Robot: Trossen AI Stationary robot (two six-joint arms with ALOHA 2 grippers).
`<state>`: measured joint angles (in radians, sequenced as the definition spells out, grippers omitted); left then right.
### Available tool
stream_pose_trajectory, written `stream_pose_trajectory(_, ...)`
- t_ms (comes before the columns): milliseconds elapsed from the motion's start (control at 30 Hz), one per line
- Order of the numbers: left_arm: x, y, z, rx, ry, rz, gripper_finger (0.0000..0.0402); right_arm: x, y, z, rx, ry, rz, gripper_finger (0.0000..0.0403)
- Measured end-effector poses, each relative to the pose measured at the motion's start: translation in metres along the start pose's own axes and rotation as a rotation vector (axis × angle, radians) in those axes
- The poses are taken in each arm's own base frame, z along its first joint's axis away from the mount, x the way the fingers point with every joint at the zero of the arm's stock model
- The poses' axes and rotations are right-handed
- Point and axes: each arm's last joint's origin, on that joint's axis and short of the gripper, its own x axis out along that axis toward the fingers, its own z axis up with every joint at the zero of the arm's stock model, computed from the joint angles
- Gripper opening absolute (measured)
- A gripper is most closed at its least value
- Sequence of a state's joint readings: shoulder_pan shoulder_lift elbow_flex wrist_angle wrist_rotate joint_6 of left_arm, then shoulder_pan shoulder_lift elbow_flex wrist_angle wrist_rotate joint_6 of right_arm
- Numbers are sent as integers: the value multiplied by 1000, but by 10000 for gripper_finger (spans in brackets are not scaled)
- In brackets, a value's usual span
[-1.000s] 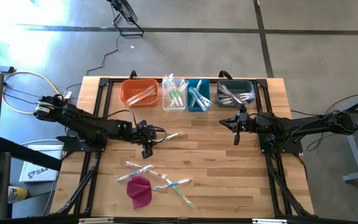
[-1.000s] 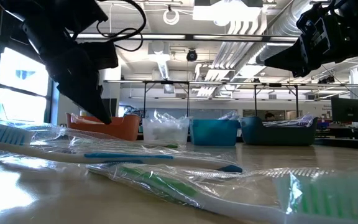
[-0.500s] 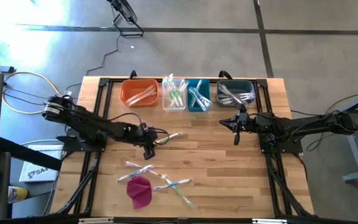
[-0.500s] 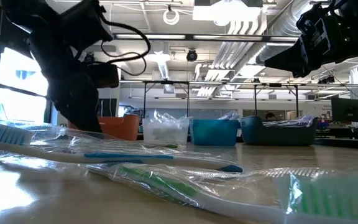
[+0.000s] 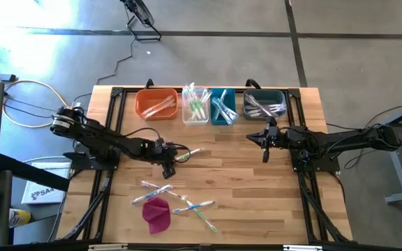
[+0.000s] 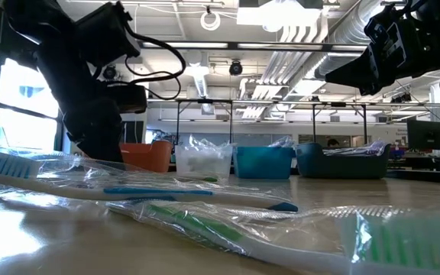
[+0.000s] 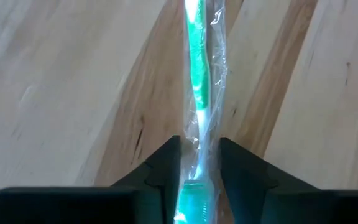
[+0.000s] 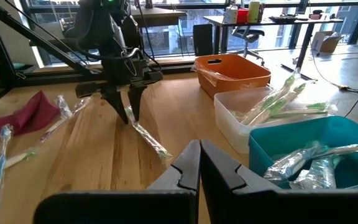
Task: Pick & Place Toothbrushes
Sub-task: Put the green toothbrush into the transparent bin
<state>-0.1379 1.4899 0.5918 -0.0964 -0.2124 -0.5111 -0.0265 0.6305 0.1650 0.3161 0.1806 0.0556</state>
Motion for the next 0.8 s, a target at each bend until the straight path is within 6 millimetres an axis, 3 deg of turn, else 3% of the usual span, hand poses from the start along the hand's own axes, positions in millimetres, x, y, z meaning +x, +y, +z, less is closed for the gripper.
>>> stream_pose_trajectory(333,0,0,0,-17,1,0,10,0,0,-1,-1,6,0,4)
stream_pose_trajectory(567,-1,-1,3,-24,-37,-17,6,0,0,-1,-2,14,0,4)
stream_pose_trajectory(800,-14,-2,10,-24,-97,-44,1,0,0,-1,-3,15,-1,4)
